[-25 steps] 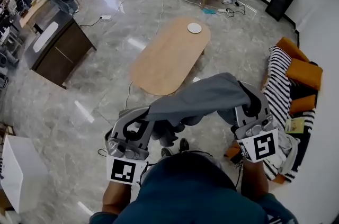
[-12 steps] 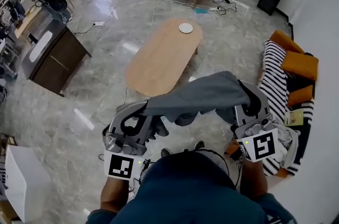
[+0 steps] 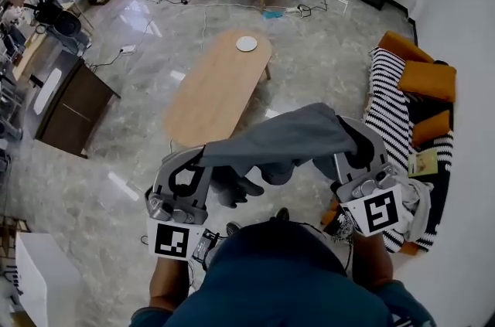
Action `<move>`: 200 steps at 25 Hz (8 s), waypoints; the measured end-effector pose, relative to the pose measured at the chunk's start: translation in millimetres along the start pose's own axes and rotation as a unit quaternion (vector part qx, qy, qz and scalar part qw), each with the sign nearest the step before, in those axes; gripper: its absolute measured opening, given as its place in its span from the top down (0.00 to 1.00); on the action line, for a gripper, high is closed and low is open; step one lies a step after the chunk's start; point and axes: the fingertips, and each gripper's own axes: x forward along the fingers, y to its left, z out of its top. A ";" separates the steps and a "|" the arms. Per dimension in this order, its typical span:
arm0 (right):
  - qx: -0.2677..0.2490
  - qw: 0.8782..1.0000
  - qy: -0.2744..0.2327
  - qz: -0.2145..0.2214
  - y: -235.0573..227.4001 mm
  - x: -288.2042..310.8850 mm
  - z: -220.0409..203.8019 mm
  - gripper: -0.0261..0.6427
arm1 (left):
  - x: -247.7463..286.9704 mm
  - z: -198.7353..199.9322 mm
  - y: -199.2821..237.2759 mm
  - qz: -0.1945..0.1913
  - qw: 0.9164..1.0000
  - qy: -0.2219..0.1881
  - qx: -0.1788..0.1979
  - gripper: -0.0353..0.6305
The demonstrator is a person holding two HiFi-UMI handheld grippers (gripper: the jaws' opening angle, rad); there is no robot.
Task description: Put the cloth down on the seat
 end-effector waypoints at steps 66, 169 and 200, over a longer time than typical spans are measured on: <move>-0.004 0.944 0.131 -0.303 -253.1 -202.3 -99.8 0.90 | 315.2 62.4 -211.0 -0.309 0.943 -0.123 -0.011 0.91; -0.001 0.838 0.221 -0.499 -521.6 -297.1 -217.2 0.90 | 661.8 117.1 -380.5 -0.503 0.837 -0.213 -0.026 0.91; -0.004 0.778 0.235 -0.583 -567.5 -299.9 -238.0 0.90 | 748.5 135.9 -405.7 -0.575 0.775 -0.263 -0.009 0.91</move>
